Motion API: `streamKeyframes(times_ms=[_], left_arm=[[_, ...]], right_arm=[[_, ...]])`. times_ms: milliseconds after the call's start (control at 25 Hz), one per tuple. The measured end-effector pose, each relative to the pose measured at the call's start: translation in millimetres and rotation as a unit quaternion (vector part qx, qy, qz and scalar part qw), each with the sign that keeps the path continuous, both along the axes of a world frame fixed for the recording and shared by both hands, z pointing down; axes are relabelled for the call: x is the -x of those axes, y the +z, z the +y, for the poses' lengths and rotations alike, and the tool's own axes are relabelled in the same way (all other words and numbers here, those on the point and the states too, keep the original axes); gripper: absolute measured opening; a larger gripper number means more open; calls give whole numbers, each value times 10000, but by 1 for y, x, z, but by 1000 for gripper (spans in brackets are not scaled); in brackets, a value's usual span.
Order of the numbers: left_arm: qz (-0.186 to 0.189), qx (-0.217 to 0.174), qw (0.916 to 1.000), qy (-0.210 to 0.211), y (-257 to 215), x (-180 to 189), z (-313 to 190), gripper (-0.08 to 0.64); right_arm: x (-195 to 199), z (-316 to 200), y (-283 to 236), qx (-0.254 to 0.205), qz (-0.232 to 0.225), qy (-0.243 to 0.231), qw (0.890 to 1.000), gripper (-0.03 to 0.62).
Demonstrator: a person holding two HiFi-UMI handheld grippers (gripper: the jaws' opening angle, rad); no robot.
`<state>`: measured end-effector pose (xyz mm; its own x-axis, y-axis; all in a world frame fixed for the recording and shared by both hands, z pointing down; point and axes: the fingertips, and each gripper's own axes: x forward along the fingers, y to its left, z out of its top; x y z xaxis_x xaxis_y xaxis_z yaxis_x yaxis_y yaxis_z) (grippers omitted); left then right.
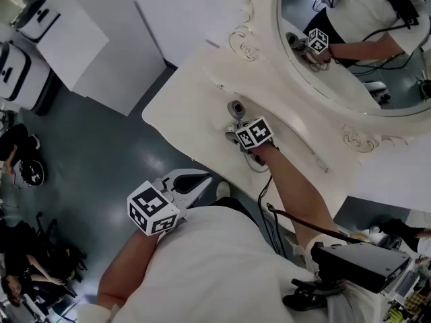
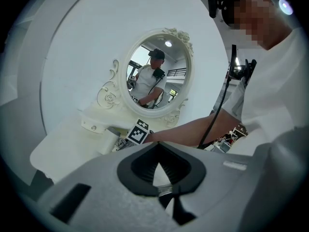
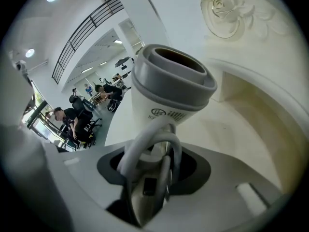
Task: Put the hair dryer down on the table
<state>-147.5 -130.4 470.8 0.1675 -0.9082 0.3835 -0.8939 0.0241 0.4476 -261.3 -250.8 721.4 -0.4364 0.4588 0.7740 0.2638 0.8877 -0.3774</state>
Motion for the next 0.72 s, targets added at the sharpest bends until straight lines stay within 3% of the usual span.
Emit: streamKeyframes(times_ms=[360,720], left_arm=[[32,39,10000,-58,-2,12,-3,-6],[-22,-14,10000,22,-6,15,-8,-6]], right_arm=[[6,-1,3,284,151,-7,9995,189],[3,2,2,-92,88,-151,9998,215]])
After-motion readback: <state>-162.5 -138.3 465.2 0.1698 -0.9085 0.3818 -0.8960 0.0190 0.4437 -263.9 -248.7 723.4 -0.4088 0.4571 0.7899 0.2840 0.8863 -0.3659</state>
